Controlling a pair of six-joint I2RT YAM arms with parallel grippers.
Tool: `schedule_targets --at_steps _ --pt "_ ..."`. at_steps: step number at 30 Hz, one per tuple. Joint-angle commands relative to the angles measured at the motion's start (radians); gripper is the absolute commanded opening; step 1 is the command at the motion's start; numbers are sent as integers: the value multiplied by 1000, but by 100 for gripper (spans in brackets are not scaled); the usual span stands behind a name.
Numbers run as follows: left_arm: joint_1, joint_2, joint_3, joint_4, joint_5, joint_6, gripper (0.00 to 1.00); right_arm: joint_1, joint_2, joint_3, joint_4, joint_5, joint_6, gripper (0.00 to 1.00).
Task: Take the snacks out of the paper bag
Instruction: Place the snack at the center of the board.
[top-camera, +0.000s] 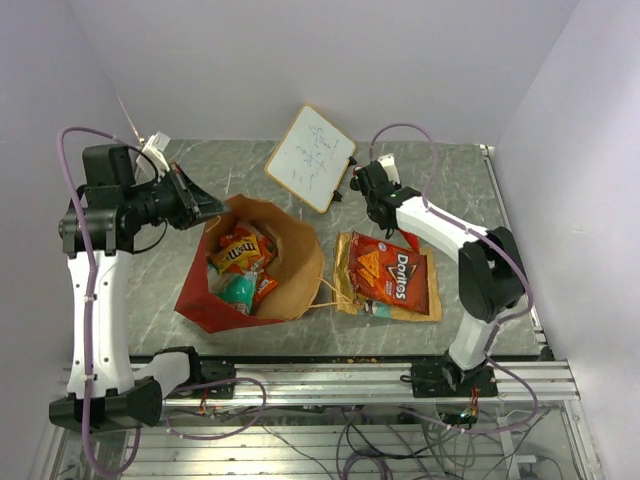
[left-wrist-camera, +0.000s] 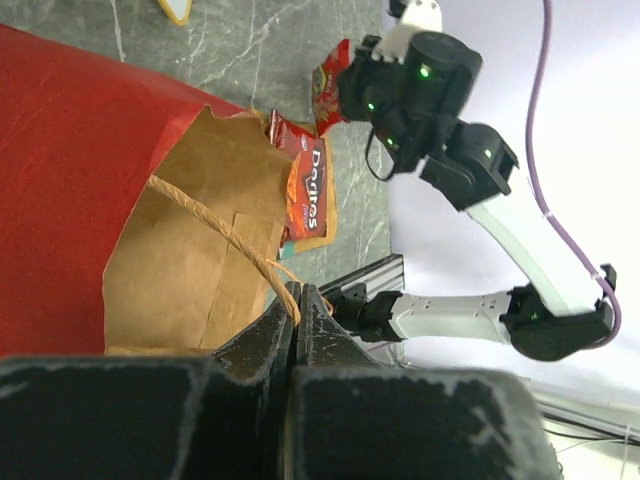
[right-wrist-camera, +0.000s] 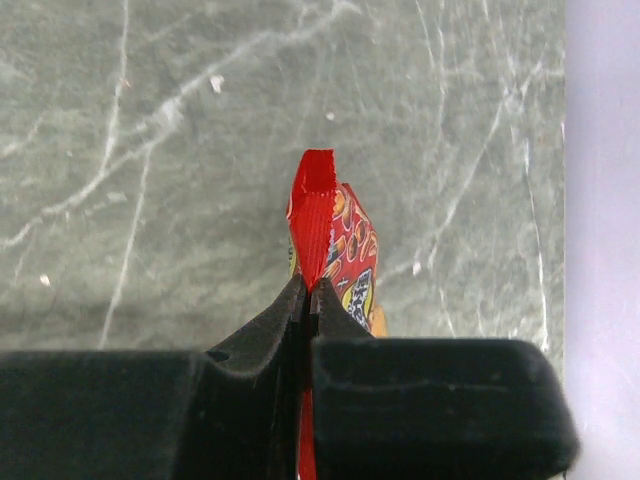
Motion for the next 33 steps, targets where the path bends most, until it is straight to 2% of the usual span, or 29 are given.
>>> schedule_targets --at_steps 1,7,12,16,19,22,25,28,33 --pt "-15 -65 -44 62 51 12 7 -5 91 78 122 39 -87 0" --pt "-47 -137 -151 173 40 -62 7 -5 208 145 140 -9 -45 0" --pt "-133 -159 -207 208 -15 -100 7 1 228 259 8 -123 61 24" --pt "-236 -183 -226 254 -132 -182 7 13 119 227 -44 -210 128 41" --pt "-302 -186 -250 317 -224 -272 7 18 8 134 -65 -323 242 46" --pt "-351 -176 -254 364 -290 -372 7 25 -80 63 -131 -509 359 48" --pt "-386 -171 -253 368 -377 -429 7 35 -175 -22 -121 -624 362 51" --pt "-436 -154 -246 357 -421 -466 7 35 -263 -75 -105 -687 286 52" --pt "-492 -121 -211 318 -456 -465 7 34 -313 -59 -127 -756 175 53"
